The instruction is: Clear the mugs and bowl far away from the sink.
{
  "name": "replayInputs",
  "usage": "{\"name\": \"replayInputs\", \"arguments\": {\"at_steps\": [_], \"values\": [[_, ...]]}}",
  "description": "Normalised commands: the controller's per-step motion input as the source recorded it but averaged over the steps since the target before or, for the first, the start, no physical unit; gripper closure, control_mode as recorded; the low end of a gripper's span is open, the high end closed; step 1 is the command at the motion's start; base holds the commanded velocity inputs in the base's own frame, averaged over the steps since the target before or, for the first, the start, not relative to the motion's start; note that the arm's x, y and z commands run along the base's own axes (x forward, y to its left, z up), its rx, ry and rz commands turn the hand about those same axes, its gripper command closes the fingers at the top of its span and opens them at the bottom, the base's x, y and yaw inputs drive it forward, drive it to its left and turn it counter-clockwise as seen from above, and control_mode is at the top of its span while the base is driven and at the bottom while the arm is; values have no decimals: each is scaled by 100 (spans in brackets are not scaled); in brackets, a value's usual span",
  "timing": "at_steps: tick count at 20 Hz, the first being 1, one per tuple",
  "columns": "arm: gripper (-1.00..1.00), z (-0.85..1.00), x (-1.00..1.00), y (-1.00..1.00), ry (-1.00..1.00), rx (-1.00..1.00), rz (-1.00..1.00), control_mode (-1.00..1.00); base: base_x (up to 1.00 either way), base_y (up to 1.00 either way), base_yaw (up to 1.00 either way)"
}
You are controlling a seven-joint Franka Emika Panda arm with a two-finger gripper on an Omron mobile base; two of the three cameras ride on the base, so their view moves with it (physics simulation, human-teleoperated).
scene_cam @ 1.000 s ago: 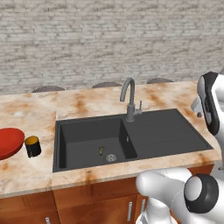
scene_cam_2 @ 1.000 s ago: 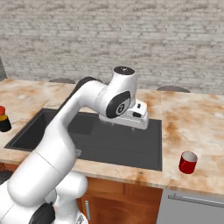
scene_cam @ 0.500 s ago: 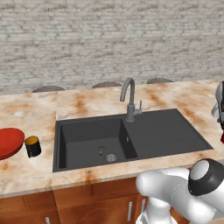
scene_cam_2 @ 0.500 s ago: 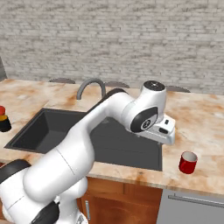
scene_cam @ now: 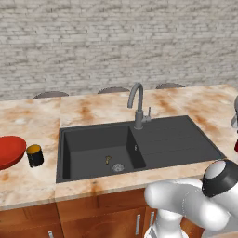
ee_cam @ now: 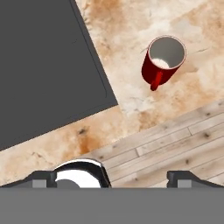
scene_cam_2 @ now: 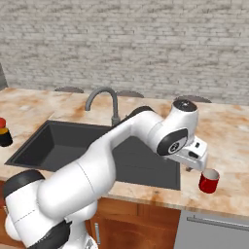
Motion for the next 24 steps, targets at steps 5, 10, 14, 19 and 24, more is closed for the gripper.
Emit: {"name": "replayInputs", "arguments": {"at_steps": [5, 10, 14, 19, 24], "values": [[-100, -62, 1, -39, 8, 0, -1, -100, 0, 0, 0], [-100, -29, 4, -18, 16, 0, 0, -100, 0, 0, 0], [-100, -34, 6, -29, 18, 0, 0, -100, 0, 0, 0], [-100, -33, 9, -24, 12, 0, 0, -100, 0, 0, 0], [-100, -31, 33, -15, 1, 6, 1, -100, 0, 0, 0]]}}
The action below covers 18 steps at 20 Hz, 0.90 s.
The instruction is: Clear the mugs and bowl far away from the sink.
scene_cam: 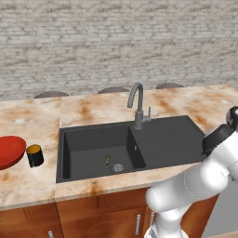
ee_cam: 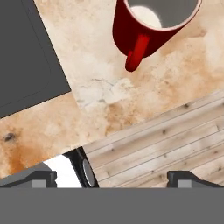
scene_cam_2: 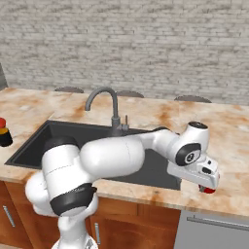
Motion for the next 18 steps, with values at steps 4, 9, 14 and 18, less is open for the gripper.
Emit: {"name": "replayInputs", "arguments": {"at_steps": [4, 9, 14, 18], "values": [[-100, -22, 29, -23, -1, 6, 7, -100, 0, 0, 0], [-100, -10, 15, -41, 0, 2, 4, -100, 0, 0, 0], [-100, -5, 27, -32, 0, 0, 0, -100, 0, 0, 0], [-100, -4, 36, -23, 0, 0, 0, -100, 0, 0, 0]]}}
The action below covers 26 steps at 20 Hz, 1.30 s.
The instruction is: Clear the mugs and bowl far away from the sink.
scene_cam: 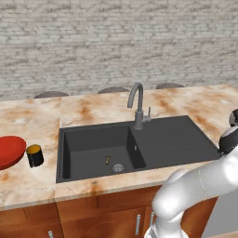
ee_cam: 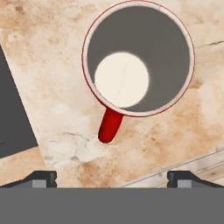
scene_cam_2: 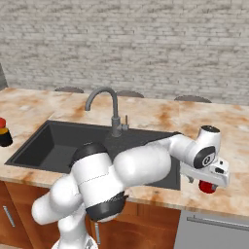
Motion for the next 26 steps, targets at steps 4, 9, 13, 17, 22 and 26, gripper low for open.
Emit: {"name": "replayInputs", "arguments": {"at_steps": [4, 9, 13, 17, 22, 26], "values": [[-100, -2, 30, -17, 0, 0, 0, -100, 0, 0, 0], [-100, -12, 15, -8, 0, 0, 0, -100, 0, 0, 0], [-100, -24, 5, 0, 0, 0, 0, -100, 0, 0, 0], [-100, -31, 3, 0, 0, 0, 0, -100, 0, 0, 0], [-100, -36, 0, 0, 0, 0, 0, -100, 0, 0, 0], [-100, -19, -5, -1, -1, 0, 0, -100, 0, 0, 0]]}}
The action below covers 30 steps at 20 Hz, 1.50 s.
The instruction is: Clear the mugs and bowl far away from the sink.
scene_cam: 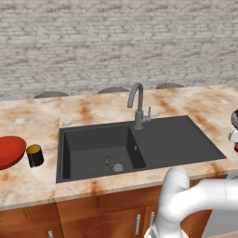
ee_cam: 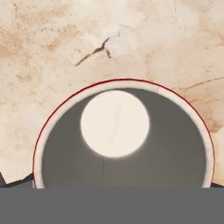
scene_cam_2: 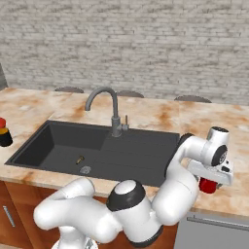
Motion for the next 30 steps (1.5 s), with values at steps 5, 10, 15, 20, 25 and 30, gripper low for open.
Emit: {"name": "replayInputs", "arguments": {"at_steps": [5, 10, 15, 20, 25, 30], "values": [[-100, -4, -44, 0, -3, 3, 0, -100, 0, 0, 0], [-100, -1, -24, 0, -3, 5, 0, -100, 0, 0, 0], [-100, -19, -2, 1, 0, 4, 0, -100, 0, 0, 0], [-100, -12, 0, 7, -5, 1, 0, -100, 0, 0, 0], [-100, -23, -1, 13, -4, 3, 0, -100, 0, 0, 0], [100, -48, -25, 81, -1, 1, 0, -100, 0, 0, 0]]}}
